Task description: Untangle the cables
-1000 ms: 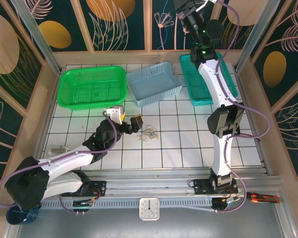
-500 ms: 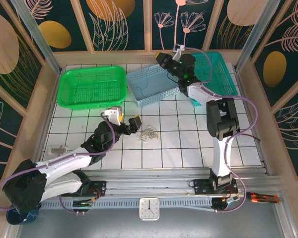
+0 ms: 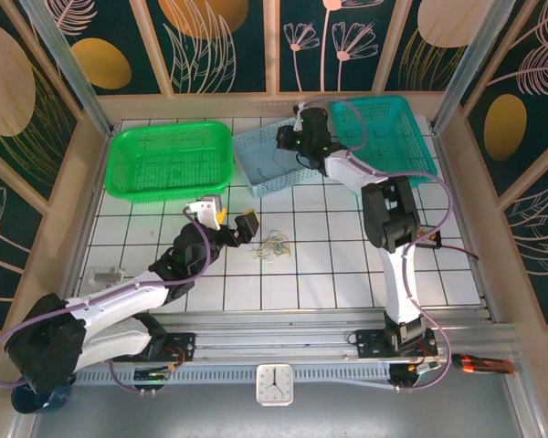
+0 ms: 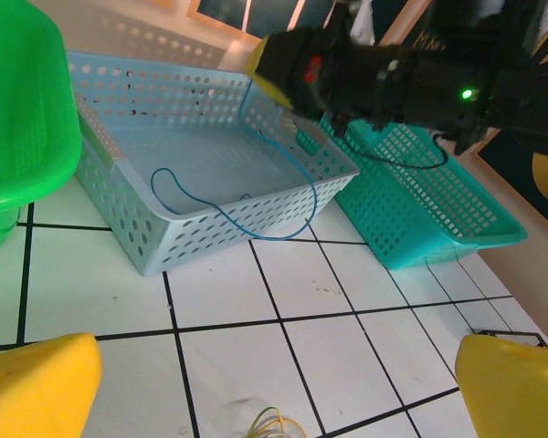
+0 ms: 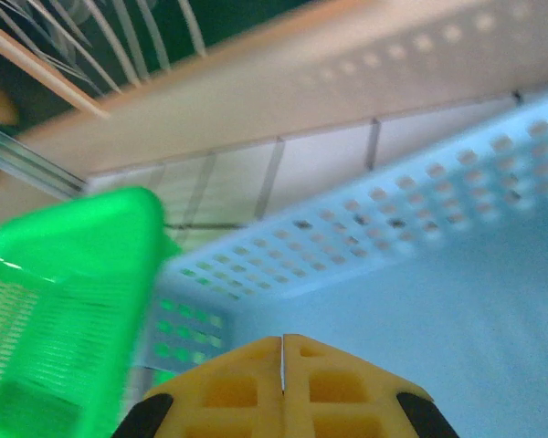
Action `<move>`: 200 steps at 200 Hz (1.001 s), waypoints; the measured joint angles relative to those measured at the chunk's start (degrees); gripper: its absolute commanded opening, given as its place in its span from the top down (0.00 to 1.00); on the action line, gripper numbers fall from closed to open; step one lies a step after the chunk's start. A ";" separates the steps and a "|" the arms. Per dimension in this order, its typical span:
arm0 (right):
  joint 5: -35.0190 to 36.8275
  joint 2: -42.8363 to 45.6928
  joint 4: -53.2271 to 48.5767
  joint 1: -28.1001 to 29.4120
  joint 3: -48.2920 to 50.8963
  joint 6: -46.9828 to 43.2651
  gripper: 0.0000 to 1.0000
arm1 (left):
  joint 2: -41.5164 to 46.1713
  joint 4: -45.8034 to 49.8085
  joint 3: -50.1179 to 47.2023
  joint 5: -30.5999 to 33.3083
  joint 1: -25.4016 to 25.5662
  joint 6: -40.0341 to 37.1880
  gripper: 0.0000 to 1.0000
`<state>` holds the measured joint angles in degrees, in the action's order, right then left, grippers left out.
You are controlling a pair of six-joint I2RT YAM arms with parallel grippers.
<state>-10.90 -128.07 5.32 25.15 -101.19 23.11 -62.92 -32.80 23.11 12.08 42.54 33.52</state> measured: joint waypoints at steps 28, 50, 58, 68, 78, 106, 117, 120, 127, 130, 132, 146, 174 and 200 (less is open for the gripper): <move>3.74 -4.22 -6.88 -0.31 -4.76 -2.91 1.00 | 0.00 0.00 0.00 0.02 0.00 0.46 0.01; 5.55 -6.88 -11.32 -0.76 -10.29 -3.80 1.00 | -0.02 0.02 0.00 0.00 0.00 0.85 0.01; 6.43 -7.80 -12.63 -0.98 -12.85 -3.98 1.00 | -0.02 0.02 0.00 0.02 0.00 0.90 0.01; 7.41 -8.72 -14.12 -1.31 -16.02 -4.20 1.00 | -0.02 0.02 0.00 0.02 0.00 1.09 0.01; 8.59 -9.33 -15.26 -1.68 -18.84 -4.31 1.00 | -0.02 0.02 0.00 0.02 0.00 1.25 0.01; 12.22 -10.01 -17.09 -3.34 -24.30 -3.85 1.00 | -0.02 0.02 0.00 0.04 0.00 1.31 0.01; 13.27 -10.01 -17.42 -4.13 -25.16 -3.45 1.00 | -0.02 0.02 0.00 0.07 0.00 1.31 0.01; 13.55 -10.01 -17.42 -4.33 -25.22 -3.41 1.00 | -0.02 0.02 0.00 0.09 0.00 1.31 0.01; 14.14 -10.01 -17.55 -4.85 -25.35 -3.26 1.00 | -0.02 0.02 0.00 0.09 0.00 1.31 0.01; 14.34 -10.01 -17.66 -5.03 -25.38 -3.26 1.00 | -0.02 0.02 0.00 0.09 0.00 1.31 0.01; 14.40 -10.01 -17.70 -5.20 -25.38 -3.23 1.00 | -0.02 0.02 0.00 0.11 0.00 1.31 0.01; 14.56 -10.12 -18.10 -5.92 -25.38 -3.30 1.00 | -0.02 0.02 0.00 0.24 0.00 1.31 0.01; 13.27 -10.21 -17.44 -5.73 -24.35 -4.02 1.00 | -0.02 0.02 0.00 0.26 0.00 1.31 0.01; 9.16 -10.47 -16.48 -4.31 -23.02 -5.44 1.00 | -0.02 0.02 0.00 0.26 0.00 1.31 0.01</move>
<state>-1.74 -138.54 -11.16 20.84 -124.20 17.67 -62.94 -32.77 23.11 12.34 42.54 34.83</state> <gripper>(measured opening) 0.048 0.988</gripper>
